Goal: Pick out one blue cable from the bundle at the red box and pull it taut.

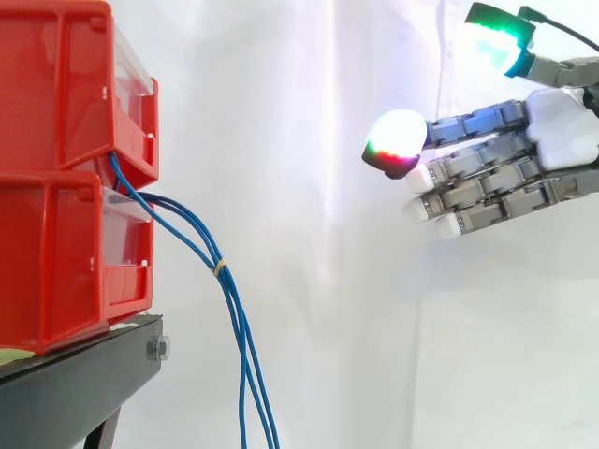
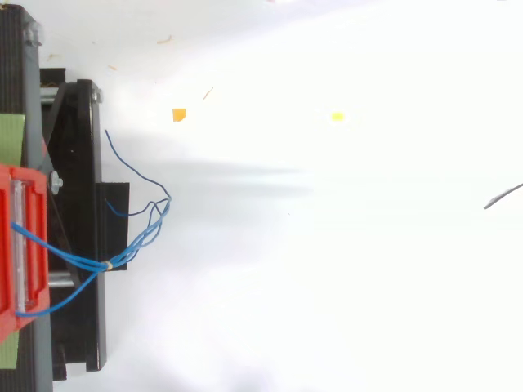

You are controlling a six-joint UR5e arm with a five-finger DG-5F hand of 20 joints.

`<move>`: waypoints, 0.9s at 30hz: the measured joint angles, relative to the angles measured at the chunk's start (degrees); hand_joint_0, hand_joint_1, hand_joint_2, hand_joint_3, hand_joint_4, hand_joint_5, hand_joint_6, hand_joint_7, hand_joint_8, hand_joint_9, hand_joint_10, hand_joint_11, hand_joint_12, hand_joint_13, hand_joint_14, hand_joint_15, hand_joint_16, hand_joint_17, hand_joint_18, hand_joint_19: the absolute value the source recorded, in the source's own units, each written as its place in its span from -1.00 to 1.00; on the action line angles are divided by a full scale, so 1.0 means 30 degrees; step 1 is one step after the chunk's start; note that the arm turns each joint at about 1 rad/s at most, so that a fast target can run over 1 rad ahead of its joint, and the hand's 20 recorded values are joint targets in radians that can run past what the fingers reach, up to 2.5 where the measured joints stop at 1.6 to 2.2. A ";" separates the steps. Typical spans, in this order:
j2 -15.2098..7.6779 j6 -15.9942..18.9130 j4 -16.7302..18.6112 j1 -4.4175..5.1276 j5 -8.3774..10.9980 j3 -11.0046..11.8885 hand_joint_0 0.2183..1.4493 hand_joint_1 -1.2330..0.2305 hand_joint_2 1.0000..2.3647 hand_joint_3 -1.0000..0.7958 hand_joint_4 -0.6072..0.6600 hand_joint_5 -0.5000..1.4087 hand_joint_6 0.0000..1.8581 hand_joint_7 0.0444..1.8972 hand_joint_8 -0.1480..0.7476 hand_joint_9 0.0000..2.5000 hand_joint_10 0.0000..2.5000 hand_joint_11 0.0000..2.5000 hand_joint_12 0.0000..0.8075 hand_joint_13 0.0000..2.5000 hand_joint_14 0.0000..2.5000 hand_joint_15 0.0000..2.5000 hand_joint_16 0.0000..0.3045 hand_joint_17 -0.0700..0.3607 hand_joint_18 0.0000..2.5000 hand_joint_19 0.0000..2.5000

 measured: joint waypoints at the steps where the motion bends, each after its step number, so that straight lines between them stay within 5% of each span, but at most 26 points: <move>1: -0.0012 -0.0001 0.0080 0.0016 0.0114 -0.0001 -0.49 -0.13 -1.00 -0.44 0.19 -0.69 -0.46 -0.35 -0.20 -0.54 -1.00 -1.00 -0.29 -0.76 -1.00 -0.93 -0.73 -0.25 -0.90 -0.77; 14: -0.0775 -0.0412 0.1215 0.0323 0.0554 -0.0006 -0.48 -0.17 -1.00 -0.44 0.19 -0.69 -0.46 -0.34 -0.20 -0.54 -1.00 -0.99 -0.28 -0.75 -1.00 -0.93 -0.73 -0.25 -0.89 -0.76; 27: -0.1795 -0.2243 0.2349 0.1037 0.0951 -0.0006 -0.48 -0.17 -1.00 -0.44 0.20 -0.69 -0.46 -0.33 -0.19 -0.54 -1.00 -0.97 -0.27 -0.74 -1.00 -0.91 -0.73 -0.25 -0.87 -0.75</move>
